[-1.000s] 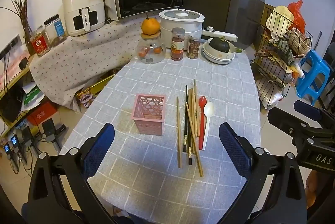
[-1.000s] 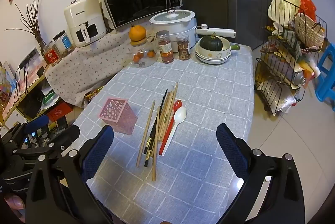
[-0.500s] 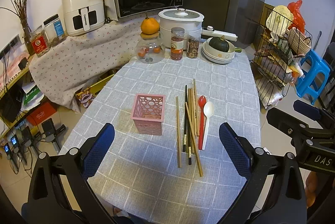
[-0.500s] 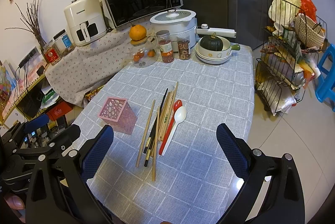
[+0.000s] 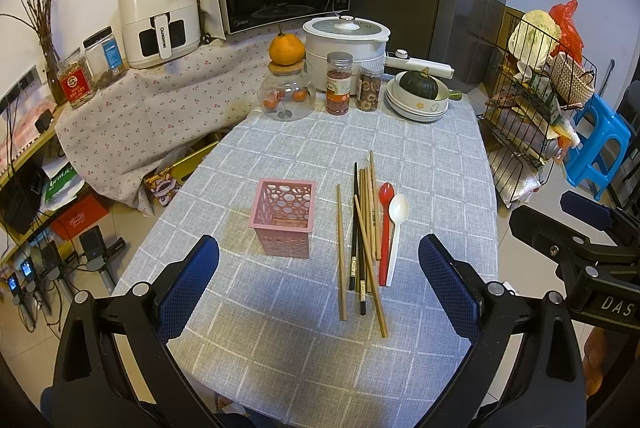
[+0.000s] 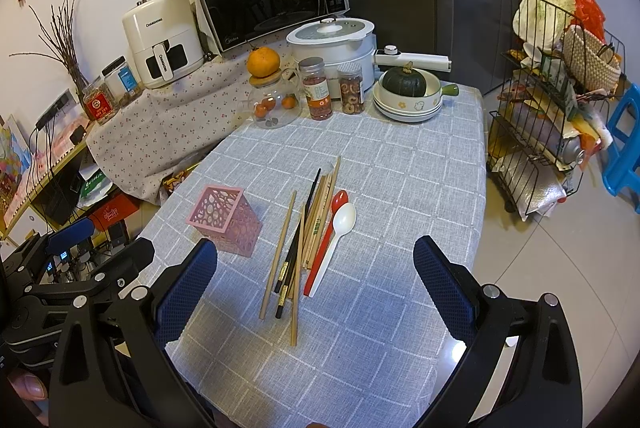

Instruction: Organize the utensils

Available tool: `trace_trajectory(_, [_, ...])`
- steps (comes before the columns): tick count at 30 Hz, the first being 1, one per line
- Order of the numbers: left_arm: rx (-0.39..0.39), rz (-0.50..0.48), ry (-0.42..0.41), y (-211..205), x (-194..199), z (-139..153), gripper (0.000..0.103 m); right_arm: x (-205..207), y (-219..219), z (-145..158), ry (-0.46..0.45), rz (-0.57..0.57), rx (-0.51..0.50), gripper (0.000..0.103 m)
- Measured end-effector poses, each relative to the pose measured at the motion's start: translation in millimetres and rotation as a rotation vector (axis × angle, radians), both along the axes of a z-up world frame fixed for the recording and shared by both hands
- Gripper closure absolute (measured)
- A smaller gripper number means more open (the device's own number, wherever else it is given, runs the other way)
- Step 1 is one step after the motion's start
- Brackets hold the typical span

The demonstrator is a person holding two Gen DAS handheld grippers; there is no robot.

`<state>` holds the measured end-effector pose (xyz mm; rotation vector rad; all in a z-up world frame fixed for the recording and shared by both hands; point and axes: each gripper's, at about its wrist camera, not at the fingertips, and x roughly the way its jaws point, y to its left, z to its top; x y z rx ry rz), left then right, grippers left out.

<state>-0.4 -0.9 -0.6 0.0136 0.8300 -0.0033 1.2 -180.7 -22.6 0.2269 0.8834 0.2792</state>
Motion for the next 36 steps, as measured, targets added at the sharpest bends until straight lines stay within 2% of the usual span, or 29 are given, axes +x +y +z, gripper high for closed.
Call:
trace_trajectory(12, [0.007,-0.001,0.008,1.2,1.2,-4.2,0.007,1.0,-0.9,-5.5,0.014,0.001,-0.008,0.007])
trace_trajectory(18, [0.012,0.001,0.062,1.7,9.9,-16.8,0.007,15.3,-2.8,-15.6,0.051,-0.006,-0.002,0.007])
trace_trajectory(20, [-0.011,0.001,0.151,8.1,27.4,-42.0,0.007,24.7,-7.8,-26.5,0.092,-0.018,0.005,0.007])
trace_trajectory(21, [-0.015,0.007,0.215,10.5,32.6,-51.5,0.007,30.4,-10.8,-33.8,0.123,-0.023,0.011,0.007])
trace_trajectory(22, [-0.021,0.012,0.325,12.8,37.6,-63.1,0.009,36.3,-14.6,-42.3,0.162,-0.028,0.024,0.007])
trace_trajectory(23, [-0.062,0.012,0.376,15.7,44.2,-72.0,0.011,40.1,-16.7,-48.2,0.192,-0.033,0.034,0.007])
trace_trajectory(25, [-0.154,0.028,0.471,21.8,57.5,-88.5,0.029,48.8,-25.8,-63.8,0.269,-0.054,0.068,0.007])
trace_trajectory(26, [-0.186,0.041,0.485,23.0,63.9,-94.9,0.036,52.3,-29.8,-68.9,0.296,-0.064,0.082,0.007])
trace_trajectory(27, [-0.169,0.053,0.469,23.3,69.4,-99.1,0.04,54.0,-31.4,-71.7,0.31,-0.073,0.091,0.007])
trace_trajectory(28, [-0.162,0.048,0.47,20.5,75.2,-104.3,0.04,56.1,-33.8,-73.7,0.318,-0.081,0.098,0.007])
trace_trajectory(30, [-0.091,0.038,0.466,11.9,86.0,-118.7,0.044,57.9,-35.7,-73.9,0.318,-0.093,0.097,0.007])
trace_trajectory(32, [-0.104,0.018,0.479,-0.1,96.3,-133.5,0.047,60.4,-39.3,-72.6,0.312,-0.103,0.102,0.007])
trace_trajectory(33, [-0.148,0.0,0.501,-8.0,100.0,-139.5,0.048,61.4,-40.9,-71.9,0.31,-0.107,0.11,0.007])
trace_trajectory(36, [-0.091,0.011,0.54,-13.7,112.9,-162.8,0.049,65.3,-44.4,-72.4,0.313,-0.115,0.12,0.007])
